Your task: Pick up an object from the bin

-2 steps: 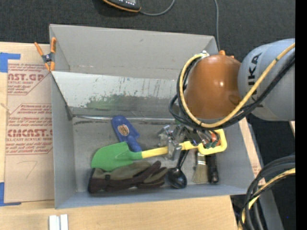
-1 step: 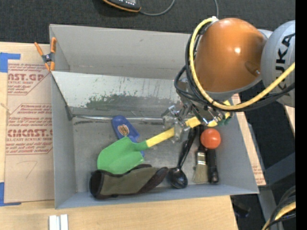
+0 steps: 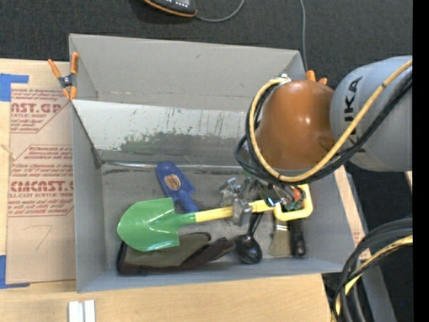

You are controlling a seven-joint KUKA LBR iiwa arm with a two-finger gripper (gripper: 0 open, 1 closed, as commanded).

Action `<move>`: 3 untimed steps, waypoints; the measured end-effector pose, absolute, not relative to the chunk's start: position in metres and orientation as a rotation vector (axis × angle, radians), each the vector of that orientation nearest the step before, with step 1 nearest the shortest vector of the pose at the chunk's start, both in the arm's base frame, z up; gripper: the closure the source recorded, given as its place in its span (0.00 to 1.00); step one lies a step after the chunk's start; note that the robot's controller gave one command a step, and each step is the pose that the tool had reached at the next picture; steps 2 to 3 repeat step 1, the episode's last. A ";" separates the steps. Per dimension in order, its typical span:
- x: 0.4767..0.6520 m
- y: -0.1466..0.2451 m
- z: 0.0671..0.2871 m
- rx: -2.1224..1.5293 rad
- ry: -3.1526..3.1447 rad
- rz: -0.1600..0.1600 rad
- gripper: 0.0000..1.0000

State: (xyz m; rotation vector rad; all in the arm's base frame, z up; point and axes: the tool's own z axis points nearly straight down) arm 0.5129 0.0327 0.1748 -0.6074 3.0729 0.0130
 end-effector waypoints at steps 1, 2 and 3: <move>0.511 0.040 0.227 -0.691 3.044 0.013 1.00; 0.511 0.040 0.227 -0.691 3.044 0.013 1.00; 0.511 0.040 0.227 -0.691 3.044 0.013 1.00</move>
Offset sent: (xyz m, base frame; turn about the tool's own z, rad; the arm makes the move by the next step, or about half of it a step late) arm -0.0043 -0.0125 -0.0199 0.0123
